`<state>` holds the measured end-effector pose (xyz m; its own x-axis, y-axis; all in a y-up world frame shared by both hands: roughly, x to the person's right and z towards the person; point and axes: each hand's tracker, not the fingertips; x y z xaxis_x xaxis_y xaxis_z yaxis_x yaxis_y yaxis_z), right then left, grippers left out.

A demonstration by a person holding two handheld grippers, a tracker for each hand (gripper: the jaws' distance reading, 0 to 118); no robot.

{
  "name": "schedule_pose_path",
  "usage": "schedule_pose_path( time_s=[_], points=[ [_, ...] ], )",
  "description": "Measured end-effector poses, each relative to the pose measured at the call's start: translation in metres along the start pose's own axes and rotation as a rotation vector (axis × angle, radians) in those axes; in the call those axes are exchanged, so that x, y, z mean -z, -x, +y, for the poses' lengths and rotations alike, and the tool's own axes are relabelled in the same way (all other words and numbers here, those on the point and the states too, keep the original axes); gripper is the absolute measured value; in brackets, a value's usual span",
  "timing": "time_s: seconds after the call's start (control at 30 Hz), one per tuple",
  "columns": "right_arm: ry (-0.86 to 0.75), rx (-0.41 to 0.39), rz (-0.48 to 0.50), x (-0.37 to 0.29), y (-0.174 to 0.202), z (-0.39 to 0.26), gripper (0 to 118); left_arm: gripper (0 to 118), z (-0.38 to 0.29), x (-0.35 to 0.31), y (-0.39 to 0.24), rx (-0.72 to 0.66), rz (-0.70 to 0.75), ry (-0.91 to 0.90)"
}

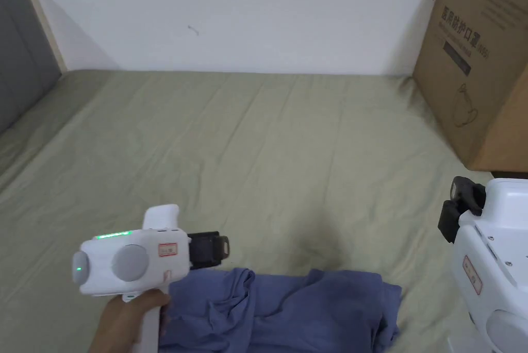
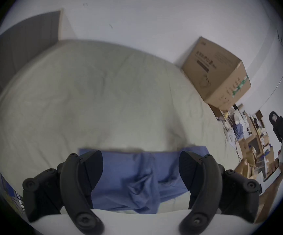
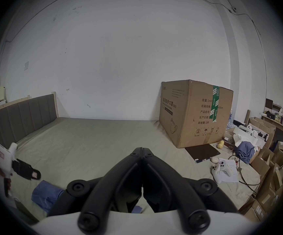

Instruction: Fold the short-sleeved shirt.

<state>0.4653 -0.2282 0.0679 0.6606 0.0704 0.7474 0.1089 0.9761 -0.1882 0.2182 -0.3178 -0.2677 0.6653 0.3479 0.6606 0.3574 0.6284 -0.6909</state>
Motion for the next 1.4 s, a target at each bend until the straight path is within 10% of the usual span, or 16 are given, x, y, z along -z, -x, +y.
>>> schedule_pose_path(
  time_s=[0.07,0.17,1.1,1.4],
  points=[
    [-0.003,-0.003,0.004,0.0,0.003,0.002,0,71,-0.001,-0.015,0.011,0.018,0.053,-0.1],
    [-0.006,0.002,0.012,0.001,0.005,0.003,0,1,-0.006,-0.024,0.022,0.048,0.11,-0.167],
    [0.039,0.006,-0.023,0.005,-0.013,-0.01,0,0,-0.123,0.111,-0.053,0.256,0.026,0.217],
    [0.033,0.011,-0.014,0.006,-0.007,-0.006,0,0,-0.087,0.065,-0.035,0.086,-0.124,0.127]
  ],
)
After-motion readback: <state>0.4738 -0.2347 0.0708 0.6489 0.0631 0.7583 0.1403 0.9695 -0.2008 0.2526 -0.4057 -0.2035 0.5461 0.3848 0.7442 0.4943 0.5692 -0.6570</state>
